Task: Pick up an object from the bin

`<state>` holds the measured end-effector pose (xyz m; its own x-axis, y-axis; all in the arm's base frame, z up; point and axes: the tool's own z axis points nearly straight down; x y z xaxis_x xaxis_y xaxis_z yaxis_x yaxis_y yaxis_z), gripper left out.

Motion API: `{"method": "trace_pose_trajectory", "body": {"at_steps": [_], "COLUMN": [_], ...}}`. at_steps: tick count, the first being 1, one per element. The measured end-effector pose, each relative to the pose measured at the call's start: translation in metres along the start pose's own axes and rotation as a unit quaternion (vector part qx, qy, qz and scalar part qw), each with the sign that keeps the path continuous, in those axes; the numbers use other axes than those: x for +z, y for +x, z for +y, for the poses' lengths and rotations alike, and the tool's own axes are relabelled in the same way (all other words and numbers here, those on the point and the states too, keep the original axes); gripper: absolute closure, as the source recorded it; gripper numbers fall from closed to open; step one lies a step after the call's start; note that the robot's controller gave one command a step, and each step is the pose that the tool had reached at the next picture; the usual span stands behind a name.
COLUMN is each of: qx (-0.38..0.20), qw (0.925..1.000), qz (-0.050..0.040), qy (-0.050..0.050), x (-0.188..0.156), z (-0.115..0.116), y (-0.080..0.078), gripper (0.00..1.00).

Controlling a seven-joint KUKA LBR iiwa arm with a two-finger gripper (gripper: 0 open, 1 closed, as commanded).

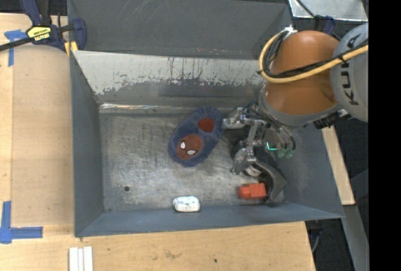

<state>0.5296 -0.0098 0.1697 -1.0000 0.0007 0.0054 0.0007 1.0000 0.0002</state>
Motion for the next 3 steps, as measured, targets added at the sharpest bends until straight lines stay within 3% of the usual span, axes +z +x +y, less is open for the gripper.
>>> {"method": "trace_pose_trajectory", "body": {"at_steps": [1, 2, 3], "qx": [-0.13, -0.129, -0.213], "qw": [0.9915, 0.9912, 0.9766], "qz": [-0.0145, -0.0287, -0.0293], "qy": [0.005, 0.003, 0.004], "x": [0.091, 0.087, 0.087], "z": [0.053, 0.056, 0.057], "y": [-0.016, -0.022, -0.009], "gripper": [0.0, 1.0, 1.0]}}
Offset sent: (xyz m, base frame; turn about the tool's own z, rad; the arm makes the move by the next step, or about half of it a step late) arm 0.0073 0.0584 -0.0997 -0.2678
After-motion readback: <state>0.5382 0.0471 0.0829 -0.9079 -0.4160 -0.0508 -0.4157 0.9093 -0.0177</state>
